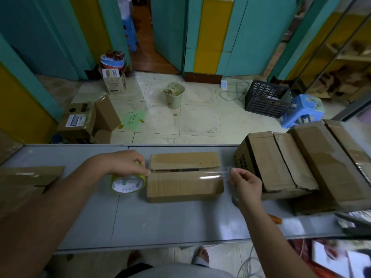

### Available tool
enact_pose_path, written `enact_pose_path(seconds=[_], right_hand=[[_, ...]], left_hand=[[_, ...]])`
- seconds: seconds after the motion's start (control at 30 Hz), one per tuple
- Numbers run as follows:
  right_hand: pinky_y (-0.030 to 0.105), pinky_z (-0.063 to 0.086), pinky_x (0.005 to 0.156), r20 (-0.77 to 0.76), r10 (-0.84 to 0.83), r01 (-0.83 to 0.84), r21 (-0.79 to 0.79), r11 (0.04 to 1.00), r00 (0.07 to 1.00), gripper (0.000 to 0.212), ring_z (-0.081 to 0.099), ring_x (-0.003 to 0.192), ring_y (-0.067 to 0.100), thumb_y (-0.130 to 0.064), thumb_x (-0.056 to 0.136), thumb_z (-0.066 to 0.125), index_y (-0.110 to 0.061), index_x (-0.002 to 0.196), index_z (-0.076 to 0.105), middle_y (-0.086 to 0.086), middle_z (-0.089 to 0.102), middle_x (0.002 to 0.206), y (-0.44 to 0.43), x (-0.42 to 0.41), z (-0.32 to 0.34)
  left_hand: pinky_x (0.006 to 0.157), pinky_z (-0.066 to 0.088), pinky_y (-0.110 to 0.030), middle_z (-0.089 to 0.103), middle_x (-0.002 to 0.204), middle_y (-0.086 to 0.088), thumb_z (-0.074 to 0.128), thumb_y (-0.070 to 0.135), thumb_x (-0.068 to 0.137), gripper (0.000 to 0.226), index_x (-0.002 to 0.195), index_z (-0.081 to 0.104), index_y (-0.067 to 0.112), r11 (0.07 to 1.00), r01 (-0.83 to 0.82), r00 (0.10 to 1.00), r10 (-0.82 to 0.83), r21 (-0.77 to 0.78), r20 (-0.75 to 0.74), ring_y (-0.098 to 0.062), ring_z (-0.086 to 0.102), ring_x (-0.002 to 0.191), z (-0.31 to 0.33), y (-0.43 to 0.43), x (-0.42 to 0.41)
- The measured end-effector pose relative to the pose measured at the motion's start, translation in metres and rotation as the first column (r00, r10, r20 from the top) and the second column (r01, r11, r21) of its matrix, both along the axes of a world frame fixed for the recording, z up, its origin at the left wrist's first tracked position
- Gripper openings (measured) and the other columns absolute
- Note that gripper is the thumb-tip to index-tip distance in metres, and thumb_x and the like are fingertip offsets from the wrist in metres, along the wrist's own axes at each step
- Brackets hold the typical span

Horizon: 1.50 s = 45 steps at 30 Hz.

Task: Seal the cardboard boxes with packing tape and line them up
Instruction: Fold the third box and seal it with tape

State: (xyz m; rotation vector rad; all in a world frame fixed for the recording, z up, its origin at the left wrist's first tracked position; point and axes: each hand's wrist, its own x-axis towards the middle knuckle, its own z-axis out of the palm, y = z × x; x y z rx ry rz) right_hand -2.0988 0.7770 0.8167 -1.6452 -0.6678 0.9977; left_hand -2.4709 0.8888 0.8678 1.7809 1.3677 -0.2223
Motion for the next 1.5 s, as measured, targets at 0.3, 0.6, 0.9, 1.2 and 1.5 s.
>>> enact_pose_path(seconds=[0.3,0.6,0.9,1.2,1.5], right_hand=[[0.026,0.056,0.066,-0.051,-0.062,0.064,0.037,0.997,0.997,0.014,0.071,0.072,0.014,-0.013,0.104,0.063,-0.001,0.103,0.070,0.012,0.072,0.081,0.026,0.025,0.000],[0.025,0.056,0.067,0.022,-0.039,0.039,-0.006,0.999,0.999,0.012,0.073,0.074,0.012,-0.019,0.103,0.064,-0.007,0.106,0.068,0.015,0.074,0.092,0.027,0.027,-0.020],[0.017,0.055,0.056,-0.064,-0.164,0.160,-0.061,0.985,0.984,0.007,0.070,0.062,0.003,-0.015,0.101,0.066,-0.009,0.100,0.070,0.012,0.073,0.090,0.040,0.022,-0.046],[0.029,0.055,0.063,-0.229,-0.179,0.129,-0.219,0.967,0.957,0.006,0.074,0.070,0.013,-0.022,0.099,0.071,-0.016,0.101,0.073,0.007,0.078,0.084,0.041,0.015,-0.079],[0.031,0.054,0.068,-0.121,-0.140,0.130,-0.084,0.988,0.983,0.006,0.074,0.072,0.013,-0.024,0.099,0.070,-0.018,0.101,0.071,0.003,0.077,0.082,0.047,0.016,-0.077]], left_hand=[[0.098,0.056,-0.036,0.070,0.117,0.014,0.073,0.050,0.095,0.014,0.105,0.074,0.041,0.975,0.212,0.977,-0.210,-0.071,0.030,-0.009,0.066,0.108,0.010,-0.002,0.045],[0.101,0.051,-0.035,0.059,0.131,0.004,0.071,0.050,0.097,0.033,0.126,0.067,0.035,0.943,0.188,0.950,-0.245,-0.273,-0.192,-0.016,0.058,0.118,-0.027,0.022,0.062],[0.068,0.054,-0.022,0.065,0.128,-0.001,0.076,0.041,0.096,0.031,0.120,0.076,0.022,0.930,-0.027,0.980,-0.048,-0.365,-0.193,-0.017,0.060,0.110,-0.037,0.043,0.058],[0.060,0.052,-0.019,0.058,0.135,0.008,0.066,0.028,0.104,0.018,0.115,0.081,0.027,0.899,-0.059,0.970,-0.051,-0.434,-0.238,-0.012,0.055,0.121,-0.032,0.054,0.063],[0.054,0.042,-0.019,0.063,0.128,-0.002,0.065,0.027,0.105,0.021,0.113,0.084,0.025,0.878,-0.081,0.973,-0.032,-0.472,-0.227,-0.017,0.049,0.098,-0.036,0.060,0.057]])
